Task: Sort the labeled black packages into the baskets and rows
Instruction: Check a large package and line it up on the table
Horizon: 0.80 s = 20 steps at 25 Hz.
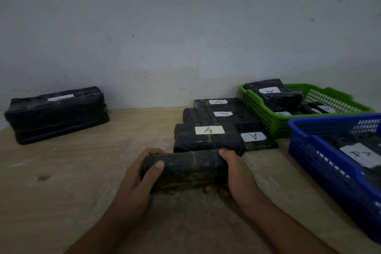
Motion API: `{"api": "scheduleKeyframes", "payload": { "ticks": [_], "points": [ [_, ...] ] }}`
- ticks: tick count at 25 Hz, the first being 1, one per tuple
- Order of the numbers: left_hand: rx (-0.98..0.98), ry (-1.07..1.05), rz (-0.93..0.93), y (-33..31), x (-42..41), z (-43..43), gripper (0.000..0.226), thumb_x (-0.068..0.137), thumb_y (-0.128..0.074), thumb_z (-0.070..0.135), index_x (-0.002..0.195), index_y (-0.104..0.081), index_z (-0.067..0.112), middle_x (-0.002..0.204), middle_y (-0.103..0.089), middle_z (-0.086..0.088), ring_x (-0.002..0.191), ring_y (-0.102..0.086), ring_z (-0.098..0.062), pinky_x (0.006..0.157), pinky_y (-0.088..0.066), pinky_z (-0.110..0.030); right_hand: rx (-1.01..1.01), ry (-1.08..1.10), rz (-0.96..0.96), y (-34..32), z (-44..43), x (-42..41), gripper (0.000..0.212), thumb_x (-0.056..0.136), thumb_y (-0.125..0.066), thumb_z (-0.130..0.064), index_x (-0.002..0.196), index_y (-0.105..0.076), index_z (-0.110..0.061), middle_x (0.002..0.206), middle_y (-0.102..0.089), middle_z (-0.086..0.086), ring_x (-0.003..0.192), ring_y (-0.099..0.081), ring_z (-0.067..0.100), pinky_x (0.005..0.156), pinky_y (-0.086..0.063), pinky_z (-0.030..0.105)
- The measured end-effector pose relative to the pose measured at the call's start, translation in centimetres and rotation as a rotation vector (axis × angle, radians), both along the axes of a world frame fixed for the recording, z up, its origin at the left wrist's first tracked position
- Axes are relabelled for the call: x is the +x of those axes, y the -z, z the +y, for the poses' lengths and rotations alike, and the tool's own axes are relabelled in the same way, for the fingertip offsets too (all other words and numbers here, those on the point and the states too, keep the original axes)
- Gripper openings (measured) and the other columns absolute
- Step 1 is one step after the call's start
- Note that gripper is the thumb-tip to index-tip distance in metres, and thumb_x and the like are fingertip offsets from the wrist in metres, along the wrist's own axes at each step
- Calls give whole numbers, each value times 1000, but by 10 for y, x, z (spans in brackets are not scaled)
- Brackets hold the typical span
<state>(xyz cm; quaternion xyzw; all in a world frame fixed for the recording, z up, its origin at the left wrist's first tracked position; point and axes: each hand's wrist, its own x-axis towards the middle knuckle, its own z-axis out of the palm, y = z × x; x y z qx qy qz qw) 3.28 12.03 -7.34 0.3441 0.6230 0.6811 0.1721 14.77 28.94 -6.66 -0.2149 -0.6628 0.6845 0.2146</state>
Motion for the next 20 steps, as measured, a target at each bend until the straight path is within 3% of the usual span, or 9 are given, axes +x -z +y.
{"api": "scheduleKeyframes", "payload": {
  "ticks": [3, 6, 8, 11, 14, 16, 20],
  "points": [
    [17, -20, -62, -1, 1, 0, 32, 81, -52, 27, 108, -58, 12, 101, -65, -7, 86, -71, -26, 60, -60, -38, 41, -54, -23, 1, 4, 0, 50, 104, -33, -35, 78, -63, -5, 46, -60, -3, 35, -51, 0, 34, -34, 10],
    [54, -104, -117, -5, 0, 1, 34, 85, -48, 29, 116, -54, 17, 106, -62, -9, 80, -73, -24, 52, -60, -41, 138, -86, -6, 7, 4, -4, 40, 101, -38, -48, 88, -65, -21, 58, -65, -13, 49, -57, -5, 41, -37, 6],
    [79, -143, -149, -6, -1, 2, 35, 87, -46, 31, 121, -53, 23, 104, -61, -5, 77, -73, -21, 50, -59, -40, 169, -63, -10, 10, 4, -5, 33, 100, -41, -41, 82, -64, -27, 66, -65, -7, 53, -59, 0, 43, -38, 8],
    [121, -92, -250, -3, -5, 2, 27, 91, -43, 30, 111, -61, 30, 99, -66, -7, 79, -72, -30, 52, -59, -45, 214, 3, -13, 2, 1, -3, 36, 101, -41, -32, 73, -60, -18, 63, -62, -3, 55, -59, 7, 45, -41, 13],
    [115, -72, -287, 2, -11, 2, 34, 96, -37, 12, 92, -68, 25, 90, -72, -9, 76, -70, -38, 56, -58, -49, 286, 46, 15, -2, 1, 2, 39, 101, -42, -21, 65, -56, -18, 60, -62, -6, 59, -59, 3, 54, -42, 12],
    [88, -104, -224, 2, -11, 2, 32, 98, -34, 7, 96, -65, 16, 87, -71, -14, 71, -69, -38, 52, -57, -45, 257, 20, 24, -2, -1, 2, 37, 101, -44, -28, 70, -60, -17, 66, -65, -1, 63, -61, 8, 56, -45, 15],
    [94, -126, -216, -1, -12, 0, 29, 100, -32, 8, 99, -61, 7, 85, -70, -18, 69, -68, -38, 46, -56, -41, 49, -130, 30, 1, -7, 0, 21, 102, -39, -26, 96, -56, -15, 63, -66, 1, 45, -57, 18, 38, -34, 25]
  ]
}}
